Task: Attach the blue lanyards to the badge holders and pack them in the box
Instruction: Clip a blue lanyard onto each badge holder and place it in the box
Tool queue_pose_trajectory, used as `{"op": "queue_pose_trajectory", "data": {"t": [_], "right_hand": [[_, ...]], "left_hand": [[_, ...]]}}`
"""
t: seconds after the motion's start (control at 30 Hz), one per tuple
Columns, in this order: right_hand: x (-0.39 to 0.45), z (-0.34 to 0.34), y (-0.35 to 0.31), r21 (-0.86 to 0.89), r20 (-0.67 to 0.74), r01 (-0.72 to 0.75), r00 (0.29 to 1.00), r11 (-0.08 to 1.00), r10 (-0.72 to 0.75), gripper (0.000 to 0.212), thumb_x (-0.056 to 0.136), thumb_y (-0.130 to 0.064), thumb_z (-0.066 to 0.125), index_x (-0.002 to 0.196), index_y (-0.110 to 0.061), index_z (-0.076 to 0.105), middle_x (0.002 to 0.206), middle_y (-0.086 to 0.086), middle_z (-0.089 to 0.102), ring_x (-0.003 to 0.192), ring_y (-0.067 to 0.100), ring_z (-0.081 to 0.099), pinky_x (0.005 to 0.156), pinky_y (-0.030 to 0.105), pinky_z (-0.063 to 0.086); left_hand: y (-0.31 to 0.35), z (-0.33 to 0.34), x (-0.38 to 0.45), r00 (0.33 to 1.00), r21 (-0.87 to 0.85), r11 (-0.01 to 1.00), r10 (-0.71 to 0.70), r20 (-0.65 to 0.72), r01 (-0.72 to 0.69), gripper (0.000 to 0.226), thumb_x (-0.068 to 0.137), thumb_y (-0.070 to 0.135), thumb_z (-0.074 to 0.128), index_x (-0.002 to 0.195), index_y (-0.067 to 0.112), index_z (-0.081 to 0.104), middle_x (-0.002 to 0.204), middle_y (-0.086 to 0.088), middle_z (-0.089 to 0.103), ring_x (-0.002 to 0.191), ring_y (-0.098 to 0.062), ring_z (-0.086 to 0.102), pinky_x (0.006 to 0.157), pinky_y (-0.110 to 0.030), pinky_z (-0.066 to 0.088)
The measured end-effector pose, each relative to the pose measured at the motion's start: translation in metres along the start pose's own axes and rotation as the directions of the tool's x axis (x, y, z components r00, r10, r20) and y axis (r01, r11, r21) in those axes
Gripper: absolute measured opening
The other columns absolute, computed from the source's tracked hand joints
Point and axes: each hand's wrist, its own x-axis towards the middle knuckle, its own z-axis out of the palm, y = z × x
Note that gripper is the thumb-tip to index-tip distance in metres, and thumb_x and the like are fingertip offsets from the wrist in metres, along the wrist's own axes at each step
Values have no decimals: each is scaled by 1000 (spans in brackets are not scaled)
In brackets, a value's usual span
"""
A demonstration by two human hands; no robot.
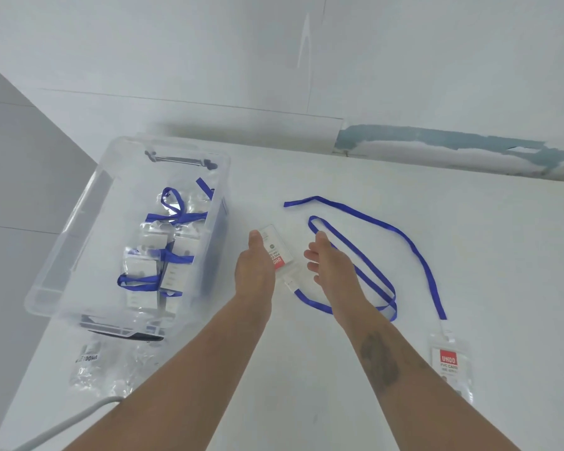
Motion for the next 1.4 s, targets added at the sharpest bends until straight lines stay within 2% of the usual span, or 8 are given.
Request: {"op": "queue_pose_trajectory", "data": {"t": [0.17,0.3,0.5,0.7,0.8,1.0,1.2,1.4], "right_hand": [[5,8,8,-113,24,87,996,990,-85,48,100,-41,42,122,-2,61,124,19,64,115,36,59,99,46,46],[16,12,12,-267,23,124,992,955,-123,41,93,-33,59,130,-16,59,129,1,64,114,19,61,93,28,44],[19,-11,11,-304,42,259,965,917,-258,26,89,-33,69,112,-21,71,94,-15,70,88,5,64,67,9,40],[6,-66,-25,-548,378,343,915,763,-140,15,91,-33,64,103,-31,73,101,-13,73,98,9,66,87,22,48],[-2,-84,-45,-621,428,407,892,670,-145,16,92,-33,64,105,-32,71,99,-17,71,96,1,65,81,17,48],[-22,-108,-43,-186,224,361,921,914,-318,45,86,-51,55,103,-13,71,103,9,72,105,30,65,106,48,43],[-62,-71,-6,-62,115,409,909,910,-401,30,105,-25,37,107,-32,66,86,-10,73,68,8,61,76,25,44],[-87,-69,-25,-530,204,514,850,675,-487,29,99,-42,38,97,-31,65,79,-8,65,78,10,60,77,31,51]], "left_hand": [[-2,2,9,999,-62,997,-40,26,41,39,100,58,32,99,26,54,103,-2,68,82,-13,60,75,-30,39],[2,3,13,998,-29,998,-54,19,54,28,99,43,47,80,24,55,91,-1,66,76,-14,59,79,-33,49],[-1,1,7,996,-20,998,-51,77,53,40,90,25,66,127,20,52,106,-6,67,95,-23,68,91,-39,56],[12,-7,-5,881,284,838,409,237,-466,34,82,31,74,113,37,61,104,14,65,94,-5,64,82,-25,51],[27,-6,-22,820,380,740,411,398,-555,12,82,19,70,82,31,71,79,12,73,79,-16,69,74,-36,58],[55,-15,-35,831,42,973,170,530,-226,14,90,9,67,103,12,71,100,-6,77,91,-20,74,74,-29,61],[69,3,-51,769,-239,971,137,624,21,17,93,10,64,109,6,64,106,-11,76,89,-20,73,78,-27,61],[68,15,-54,821,137,849,433,371,-510,8,86,7,72,83,13,69,89,-5,76,84,-21,75,74,-34,62]]}}
